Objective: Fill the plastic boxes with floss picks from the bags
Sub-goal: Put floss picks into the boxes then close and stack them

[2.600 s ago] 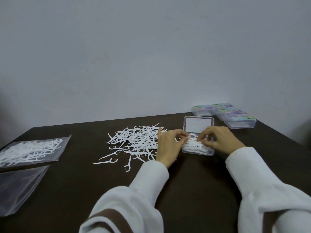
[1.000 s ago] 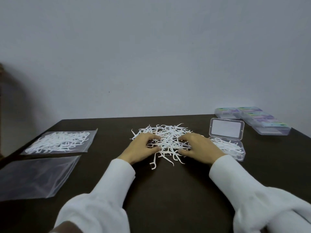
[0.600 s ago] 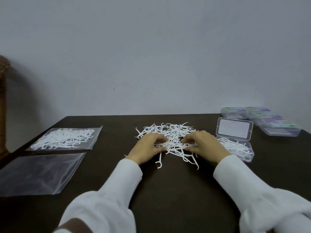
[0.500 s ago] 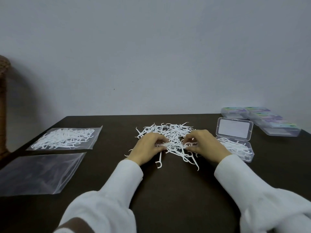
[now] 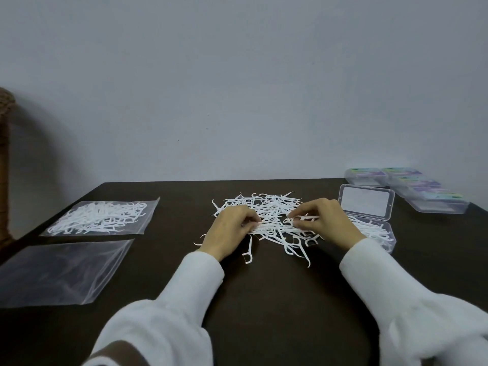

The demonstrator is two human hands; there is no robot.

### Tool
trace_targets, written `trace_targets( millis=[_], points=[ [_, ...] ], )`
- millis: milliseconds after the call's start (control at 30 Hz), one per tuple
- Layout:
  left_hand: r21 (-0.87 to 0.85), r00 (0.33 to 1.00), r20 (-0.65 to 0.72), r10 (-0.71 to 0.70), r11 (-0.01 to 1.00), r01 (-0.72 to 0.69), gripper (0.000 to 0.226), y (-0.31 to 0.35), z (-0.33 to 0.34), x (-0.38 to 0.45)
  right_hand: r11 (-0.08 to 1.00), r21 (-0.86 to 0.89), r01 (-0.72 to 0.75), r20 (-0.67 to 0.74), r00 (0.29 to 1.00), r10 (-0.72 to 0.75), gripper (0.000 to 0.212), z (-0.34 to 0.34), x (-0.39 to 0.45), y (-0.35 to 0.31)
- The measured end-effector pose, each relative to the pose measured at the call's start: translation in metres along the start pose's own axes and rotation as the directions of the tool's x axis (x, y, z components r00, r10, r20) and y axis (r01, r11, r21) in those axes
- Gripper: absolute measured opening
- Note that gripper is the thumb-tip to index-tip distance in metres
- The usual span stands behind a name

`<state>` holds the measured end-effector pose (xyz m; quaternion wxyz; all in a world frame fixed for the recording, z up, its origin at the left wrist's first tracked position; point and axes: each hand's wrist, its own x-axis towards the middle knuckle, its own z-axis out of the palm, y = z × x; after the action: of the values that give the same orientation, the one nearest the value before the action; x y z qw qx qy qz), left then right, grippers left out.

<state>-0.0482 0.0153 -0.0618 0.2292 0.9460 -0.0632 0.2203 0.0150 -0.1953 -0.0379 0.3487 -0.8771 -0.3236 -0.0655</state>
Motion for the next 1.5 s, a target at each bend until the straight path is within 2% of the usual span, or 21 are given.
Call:
trace_targets(
  millis=[200, 367, 500, 600, 667, 833, 1033, 1133, 1267, 1500],
  points=[
    [-0.018, 1.000, -0.022, 0.020, 1.000, -0.021, 0.012, 0.002, -0.001, 0.000, 1.000, 0.019, -0.020, 0.052, 0.998, 0.019, 0.024, 0.002, 0.000, 0.002],
    [-0.017, 0.999, -0.037, 0.003, 1.000, -0.004, 0.011, 0.001, -0.005, 0.000, 1.000, 0.017, 0.008, 0.050, 0.999, -0.009, 0.017, 0.007, 0.001, 0.004],
    [0.083, 0.998, 0.054, -0.036, 0.996, 0.032, 0.018, -0.001, -0.005, -0.001, 0.990, -0.137, 0.028, 0.118, 0.993, -0.012, 0.023, 0.008, 0.000, 0.009],
    [0.028, 0.985, 0.151, -0.078, 0.997, 0.075, 0.029, -0.003, -0.009, 0.000, 0.961, -0.276, 0.022, 0.202, 0.979, 0.036, 0.034, 0.006, -0.001, 0.008],
    [-0.009, 0.976, 0.193, -0.097, 0.995, 0.100, 0.031, -0.005, -0.011, 0.001, 0.958, -0.286, 0.021, 0.219, 0.975, 0.044, 0.034, 0.006, -0.001, 0.008],
    [0.084, 0.986, 0.155, -0.068, 0.995, 0.056, 0.018, -0.004, -0.012, 0.000, 0.952, -0.304, 0.047, 0.142, 0.990, -0.003, 0.022, 0.006, -0.001, 0.004],
    [0.201, 0.990, 0.138, 0.022, 0.978, -0.049, 0.016, -0.001, -0.008, 0.000, 0.923, -0.372, 0.101, 0.129, 0.990, -0.057, 0.017, 0.008, -0.001, 0.006],
    [0.188, 0.995, 0.098, 0.028, 0.981, -0.046, 0.015, -0.002, -0.008, 0.000, 0.905, -0.407, 0.121, 0.121, 0.990, -0.078, 0.018, 0.005, -0.001, 0.006],
    [0.163, 0.998, 0.052, 0.027, 0.986, -0.035, 0.015, -0.003, -0.007, -0.001, 0.923, -0.359, 0.137, 0.073, 0.990, -0.119, 0.017, 0.004, -0.001, 0.007],
    [-0.015, 0.999, -0.044, -0.016, 1.000, 0.015, 0.012, -0.002, -0.008, 0.000, 0.956, -0.272, 0.108, -0.012, 0.993, -0.115, 0.021, -0.011, -0.005, 0.008]
  ],
)
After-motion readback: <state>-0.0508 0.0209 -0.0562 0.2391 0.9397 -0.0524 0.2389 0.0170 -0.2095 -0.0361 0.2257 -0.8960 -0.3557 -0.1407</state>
